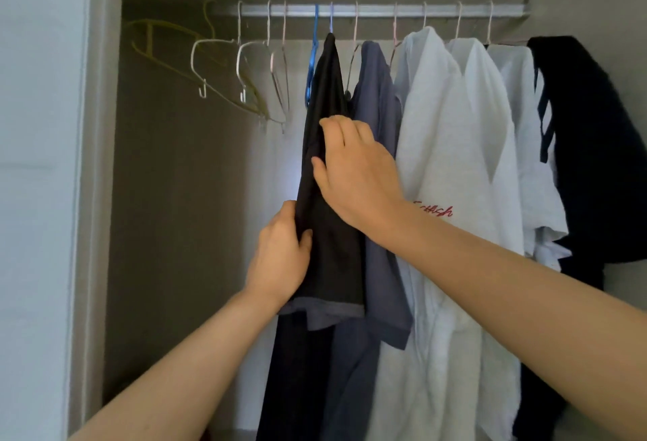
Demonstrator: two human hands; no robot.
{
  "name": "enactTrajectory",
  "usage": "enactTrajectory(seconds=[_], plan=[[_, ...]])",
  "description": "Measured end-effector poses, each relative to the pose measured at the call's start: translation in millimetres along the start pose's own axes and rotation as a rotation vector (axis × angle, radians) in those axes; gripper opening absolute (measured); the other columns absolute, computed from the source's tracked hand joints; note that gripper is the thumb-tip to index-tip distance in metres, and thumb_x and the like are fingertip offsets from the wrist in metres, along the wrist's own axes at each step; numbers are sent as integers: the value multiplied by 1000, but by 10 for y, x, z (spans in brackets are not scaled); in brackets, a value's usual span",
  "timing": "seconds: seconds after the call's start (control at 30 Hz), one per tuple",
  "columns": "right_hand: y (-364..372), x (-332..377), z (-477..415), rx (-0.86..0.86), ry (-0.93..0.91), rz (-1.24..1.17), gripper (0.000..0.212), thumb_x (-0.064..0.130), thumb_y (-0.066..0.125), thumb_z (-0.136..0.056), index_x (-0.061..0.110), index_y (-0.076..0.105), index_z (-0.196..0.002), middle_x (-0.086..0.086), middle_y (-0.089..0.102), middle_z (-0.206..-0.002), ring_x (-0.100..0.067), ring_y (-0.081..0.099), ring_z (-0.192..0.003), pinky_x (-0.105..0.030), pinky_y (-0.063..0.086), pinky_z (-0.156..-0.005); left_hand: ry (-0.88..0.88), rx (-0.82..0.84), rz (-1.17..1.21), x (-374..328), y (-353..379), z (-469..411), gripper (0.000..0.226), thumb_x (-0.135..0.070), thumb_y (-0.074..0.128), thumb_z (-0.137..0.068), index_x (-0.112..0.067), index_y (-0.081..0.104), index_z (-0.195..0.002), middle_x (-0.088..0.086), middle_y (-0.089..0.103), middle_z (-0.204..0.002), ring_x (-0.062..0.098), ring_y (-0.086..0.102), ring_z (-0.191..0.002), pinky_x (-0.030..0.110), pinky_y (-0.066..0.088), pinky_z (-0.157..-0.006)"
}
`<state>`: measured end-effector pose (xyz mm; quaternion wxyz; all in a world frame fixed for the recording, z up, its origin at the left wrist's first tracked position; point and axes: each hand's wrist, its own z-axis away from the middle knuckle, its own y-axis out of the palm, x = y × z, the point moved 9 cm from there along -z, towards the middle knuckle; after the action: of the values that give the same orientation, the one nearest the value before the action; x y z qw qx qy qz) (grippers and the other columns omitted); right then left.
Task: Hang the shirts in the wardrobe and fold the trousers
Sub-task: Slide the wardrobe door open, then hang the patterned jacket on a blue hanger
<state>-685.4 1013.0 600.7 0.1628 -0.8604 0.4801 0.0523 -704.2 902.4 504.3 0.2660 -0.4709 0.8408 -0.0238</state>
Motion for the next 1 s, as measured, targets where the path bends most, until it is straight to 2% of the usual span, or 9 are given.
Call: enactTrajectory(seconds=[0.13, 0.3, 0.4, 0.5, 0.6, 0.7, 0.83, 1.0], plan=[[-128, 9, 253, -31, -29, -52, 46, 26, 58, -90, 3, 52, -130, -12, 59, -122, -31, 53, -115, -45, 47, -92, -2, 1, -132, -94, -104, 190, 27, -12, 55, -95, -13, 50, -122, 9, 66, -103, 32, 63, -94, 47, 52, -78], [-245, 96, 690, 2, -44, -148, 46, 27, 57, -90, 4, 52, -129, -12, 59, -122, -32, 52, -117, -46, 44, -99, -24, 28, -369, -193, -206, 624, 25, -19, 52, -98, -11, 50, -121, 11, 64, -98, 32, 61, -89, 41, 50, -69], [-331, 191, 997, 26, -62, -238, 48, 29, 56, -90, 4, 50, -132, -12, 59, -126, -33, 50, -121, -46, 43, -102, -62, 8, -441, -266, -336, 935, 29, -19, 52, -97, -14, 50, -126, 8, 65, -103, 28, 62, -94, 44, 53, -75], [-436, 302, 1349, 28, -58, -358, 48, 27, 60, -89, 4, 52, -131, -14, 60, -124, -34, 52, -121, -47, 45, -100, -119, -22, -495, -342, -493, 1303, 33, -19, 52, -97, -14, 50, -130, 7, 67, -111, 26, 62, -102, 46, 54, -83], [-524, 447, 1732, 37, -52, -471, 46, 25, 63, -86, 3, 56, -125, -13, 63, -116, -34, 54, -116, -46, 47, -96, -180, -64, -597, -463, -668, 1729, 35, -21, 50, -99, -18, 48, -134, 4, 67, -112, 23, 62, -102, 44, 55, -83], [-592, 639, 2145, 80, -86, -562, 44, 25, 62, -87, 3, 56, -124, -14, 64, -112, -33, 56, -112, -45, 47, -94, -214, -86, -740, -626, -835, 2195, 32, -25, 47, -101, -19, 50, -132, 2, 66, -110, 21, 61, -99, 42, 55, -80], [-714, 938, 2729, 158, -145, -692, 41, 26, 60, -90, 2, 57, -124, -14, 65, -111, -34, 57, -112, -45, 47, -95, -162, -22, -992, -779, -997, 2848, 26, -19, 51, -99, -11, 58, -123, 6, 69, -99, 27, 61, -91, 35, 49, -64], [-950, 1374, 3479, 241, -252, -863, 35, 22, 62, -90, -1, 59, -117, -16, 67, -104, -35, 59, -104, -44, 49, -88, -272, 36, -1134, -779, -1298, 3872, 27, -19, 52, -98, -10, 60, -122, 4, 71, -94, 29, 62, -93, 39, 52, -68]])
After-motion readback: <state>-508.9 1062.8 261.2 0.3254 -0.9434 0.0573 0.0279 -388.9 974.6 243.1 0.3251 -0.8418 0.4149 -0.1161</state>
